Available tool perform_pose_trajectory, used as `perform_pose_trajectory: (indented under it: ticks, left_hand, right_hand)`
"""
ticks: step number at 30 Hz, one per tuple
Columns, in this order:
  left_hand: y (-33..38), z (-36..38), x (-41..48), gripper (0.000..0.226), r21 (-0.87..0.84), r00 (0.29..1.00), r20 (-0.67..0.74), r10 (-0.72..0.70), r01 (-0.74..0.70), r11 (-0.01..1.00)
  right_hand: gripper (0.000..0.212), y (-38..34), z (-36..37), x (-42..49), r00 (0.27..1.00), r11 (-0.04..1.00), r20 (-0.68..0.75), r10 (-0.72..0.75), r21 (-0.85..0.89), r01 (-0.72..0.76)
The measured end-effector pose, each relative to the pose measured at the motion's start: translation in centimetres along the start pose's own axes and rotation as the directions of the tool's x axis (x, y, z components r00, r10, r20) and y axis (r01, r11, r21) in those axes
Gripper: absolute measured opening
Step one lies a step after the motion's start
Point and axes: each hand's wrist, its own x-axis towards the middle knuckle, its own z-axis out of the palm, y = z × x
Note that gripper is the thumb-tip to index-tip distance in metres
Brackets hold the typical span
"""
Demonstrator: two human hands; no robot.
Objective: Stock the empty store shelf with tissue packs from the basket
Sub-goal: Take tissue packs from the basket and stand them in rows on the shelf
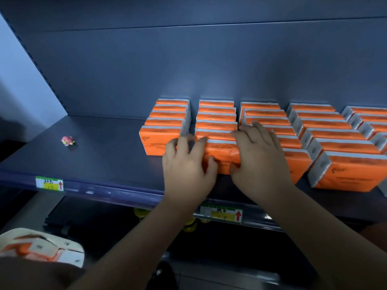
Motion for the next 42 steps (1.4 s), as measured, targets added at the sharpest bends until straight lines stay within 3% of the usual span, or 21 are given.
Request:
perform_pose_trajectory:
  ticks: [4, 7, 12, 18, 23, 30, 33, 37, 42]
  left_hand:
    - [1.7, -1.6, -0.3, 0.059, -0.014, 1.000, -0.017, -0.026, 0.025, 1.000]
    - [0.9, -4.5, 0.8, 0.066, 0.155, 1.000, -0.024, -0.017, 0.021, 0.988]
    - [-1.6, -11.0, 0.5, 0.071, 0.331, 0.995, -0.066, -0.070, 0.089, 0.939]
    - [-6.9, -20.7, -4.5, 0.072, 0.409, 0.945, -0.242, -0.219, 0.304, 0.861]
    - [-11.6, -27.7, -12.0, 0.070, 0.449, 0.840, -0.346, -0.419, 0.540, 0.712]
    - [-19.4, -32.1, -24.5, 0.073, 0.392, 0.629, -0.417, -0.656, 0.776, 0.494]
    - [-22.8, -31.5, -29.0, 0.066, 0.367, 0.577, -0.331, -0.747, 0.808, 0.461]
    - [-26.4, -29.3, -32.1, 0.057, 0.340, 0.509, -0.125, -0.852, 0.828, 0.445]
    - [-30.0, -24.4, -33.0, 0.046, 0.316, 0.358, 0.203, -0.911, 0.857, 0.407]
  right_hand:
    - [0.058, -0.5, -0.3, -0.2, 0.992, 0.986, -0.087, -0.091, 0.131, 0.102]
    - [0.051, -2.0, 0.0, -0.6, 0.981, 0.965, -0.118, -0.156, 0.191, 0.177]
    - [0.060, -6.6, -0.1, -1.1, 0.974, 0.916, -0.104, -0.199, 0.334, 0.223]
    - [0.067, -17.6, -2.5, -2.7, 0.927, 0.778, -0.127, -0.352, 0.511, 0.365]
    - [0.065, -28.6, -2.8, -5.3, 0.840, 0.619, -0.173, -0.515, 0.603, 0.503]
    - [0.062, -41.2, 3.5, -11.7, 0.666, 0.525, 0.006, -0.746, 0.619, 0.584]
    - [0.051, -43.3, 9.4, -13.6, 0.624, 0.576, 0.172, -0.762, 0.621, 0.532]
    - [0.055, -42.3, 17.2, -15.0, 0.591, 0.764, 0.497, -0.635, 0.521, 0.382]
    - [0.048, -43.5, 22.0, -13.9, 0.478, 0.924, 0.792, -0.379, 0.297, 0.241]
